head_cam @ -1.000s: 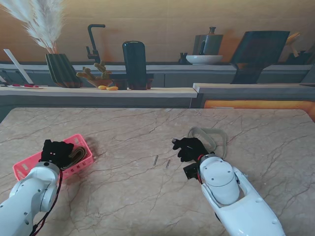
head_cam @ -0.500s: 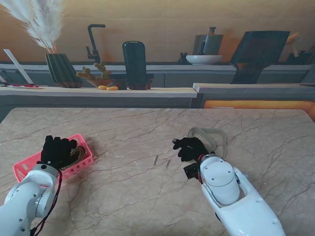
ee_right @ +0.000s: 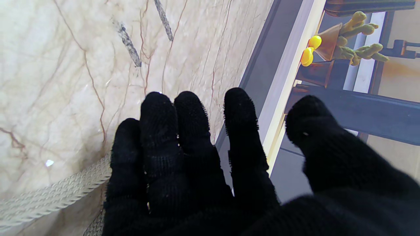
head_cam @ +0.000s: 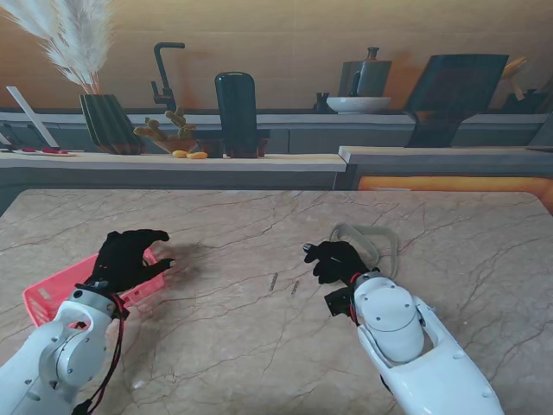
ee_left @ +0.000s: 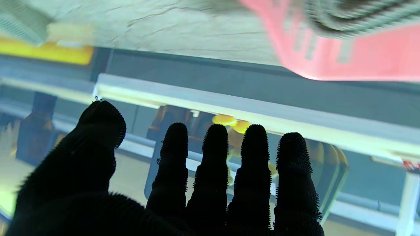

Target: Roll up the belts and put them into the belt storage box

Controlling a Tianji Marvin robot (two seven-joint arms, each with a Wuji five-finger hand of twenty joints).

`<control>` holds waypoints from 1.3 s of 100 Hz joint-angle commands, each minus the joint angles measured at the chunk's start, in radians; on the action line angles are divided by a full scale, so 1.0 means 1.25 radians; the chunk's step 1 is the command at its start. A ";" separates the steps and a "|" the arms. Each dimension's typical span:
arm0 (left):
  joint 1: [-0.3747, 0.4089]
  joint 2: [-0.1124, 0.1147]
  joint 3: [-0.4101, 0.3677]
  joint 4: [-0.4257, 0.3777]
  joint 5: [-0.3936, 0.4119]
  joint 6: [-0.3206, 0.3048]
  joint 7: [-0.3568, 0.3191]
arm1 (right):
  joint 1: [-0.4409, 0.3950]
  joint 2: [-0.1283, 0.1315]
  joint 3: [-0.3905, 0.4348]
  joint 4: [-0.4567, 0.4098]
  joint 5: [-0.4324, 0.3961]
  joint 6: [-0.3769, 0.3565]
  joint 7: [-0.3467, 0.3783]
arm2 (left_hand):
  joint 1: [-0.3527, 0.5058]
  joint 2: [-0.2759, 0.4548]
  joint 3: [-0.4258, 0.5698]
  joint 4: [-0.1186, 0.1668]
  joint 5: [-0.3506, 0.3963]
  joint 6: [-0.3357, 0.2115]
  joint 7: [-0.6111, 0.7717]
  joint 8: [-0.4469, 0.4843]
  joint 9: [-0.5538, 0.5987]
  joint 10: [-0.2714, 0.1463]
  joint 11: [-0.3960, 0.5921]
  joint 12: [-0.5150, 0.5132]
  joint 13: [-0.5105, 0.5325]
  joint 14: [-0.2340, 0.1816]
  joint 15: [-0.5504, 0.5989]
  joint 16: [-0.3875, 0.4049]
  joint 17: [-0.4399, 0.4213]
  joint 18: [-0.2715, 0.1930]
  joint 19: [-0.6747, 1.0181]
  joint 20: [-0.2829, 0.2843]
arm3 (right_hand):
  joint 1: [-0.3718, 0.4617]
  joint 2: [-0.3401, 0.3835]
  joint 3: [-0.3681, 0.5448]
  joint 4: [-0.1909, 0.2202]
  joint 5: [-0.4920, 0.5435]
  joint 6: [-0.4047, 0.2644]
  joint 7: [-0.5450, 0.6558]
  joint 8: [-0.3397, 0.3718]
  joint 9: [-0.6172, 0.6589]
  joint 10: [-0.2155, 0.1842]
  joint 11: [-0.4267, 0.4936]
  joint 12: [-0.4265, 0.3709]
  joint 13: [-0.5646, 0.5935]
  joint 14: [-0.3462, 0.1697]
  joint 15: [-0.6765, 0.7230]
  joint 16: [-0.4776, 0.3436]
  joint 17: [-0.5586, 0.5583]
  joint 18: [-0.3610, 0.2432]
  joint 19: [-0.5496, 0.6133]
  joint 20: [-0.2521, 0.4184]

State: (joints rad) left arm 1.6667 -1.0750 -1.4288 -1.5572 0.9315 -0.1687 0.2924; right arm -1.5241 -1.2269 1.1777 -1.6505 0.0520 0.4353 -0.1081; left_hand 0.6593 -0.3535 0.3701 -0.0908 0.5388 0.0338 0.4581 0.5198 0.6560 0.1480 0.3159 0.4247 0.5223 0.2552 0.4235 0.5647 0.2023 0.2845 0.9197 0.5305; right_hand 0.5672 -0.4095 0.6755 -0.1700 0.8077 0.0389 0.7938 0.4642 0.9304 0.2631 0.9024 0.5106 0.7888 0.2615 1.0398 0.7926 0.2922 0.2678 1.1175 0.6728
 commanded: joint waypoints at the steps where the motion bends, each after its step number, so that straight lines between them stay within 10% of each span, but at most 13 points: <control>1: -0.005 -0.016 0.016 -0.012 -0.006 -0.009 -0.023 | -0.010 0.001 0.001 -0.011 -0.003 -0.008 0.004 | -0.027 0.031 -0.024 0.031 -0.025 0.002 -0.032 -0.011 -0.032 0.040 -0.027 -0.013 -0.027 0.002 -0.020 -0.014 -0.016 -0.017 -0.028 -0.020 | 0.018 0.028 -0.013 0.033 0.019 -0.018 -0.005 0.008 0.020 0.017 0.000 -0.004 0.009 -0.003 0.007 -0.001 -0.004 0.009 0.000 0.000; 55: -0.067 -0.052 0.149 -0.018 -0.432 -0.062 -0.163 | -0.046 0.026 0.009 -0.020 -0.115 -0.152 0.016 | -0.032 0.022 -0.062 0.038 -0.042 0.030 -0.080 -0.040 -0.050 0.040 -0.065 -0.031 -0.046 -0.005 -0.079 -0.045 -0.030 -0.038 -0.125 -0.062 | -0.059 -0.017 0.067 0.066 -0.110 -0.033 -0.108 0.061 -0.087 -0.002 -0.055 -0.020 -0.038 -0.032 -0.060 -0.024 -0.005 -0.009 -0.012 -0.006; 130: -0.093 -0.056 0.201 -0.027 -0.540 -0.044 -0.211 | -0.222 0.147 0.244 -0.158 -0.501 -0.510 0.335 | -0.020 0.018 -0.070 0.038 -0.008 0.020 -0.086 -0.022 -0.017 0.043 -0.079 -0.020 -0.012 -0.007 -0.080 -0.039 0.002 -0.028 -0.123 -0.043 | -0.027 -0.195 0.217 0.066 -0.214 -0.089 -0.144 0.111 -0.195 -0.067 -0.190 -0.081 -0.064 -0.113 -0.325 -0.144 0.051 -0.045 -0.215 -0.077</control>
State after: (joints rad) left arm 1.5405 -1.1408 -1.1784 -1.5814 0.2619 -0.2302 0.0361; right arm -1.7799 -1.0639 1.4683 -1.8359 -0.5619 -0.1958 0.2940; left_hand 0.6351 -0.3432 0.3049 -0.0775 0.5068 0.0759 0.3909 0.4774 0.6133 0.2031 0.2521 0.3934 0.4854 0.2552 0.3338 0.5188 0.1994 0.2586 0.7686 0.4623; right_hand 0.5243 -0.6072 0.9175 -0.1064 0.5564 -0.0306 0.6047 0.5933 0.7123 0.2030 0.6870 0.4213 0.7379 0.1449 0.6529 0.6183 0.3648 0.2159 0.8634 0.5872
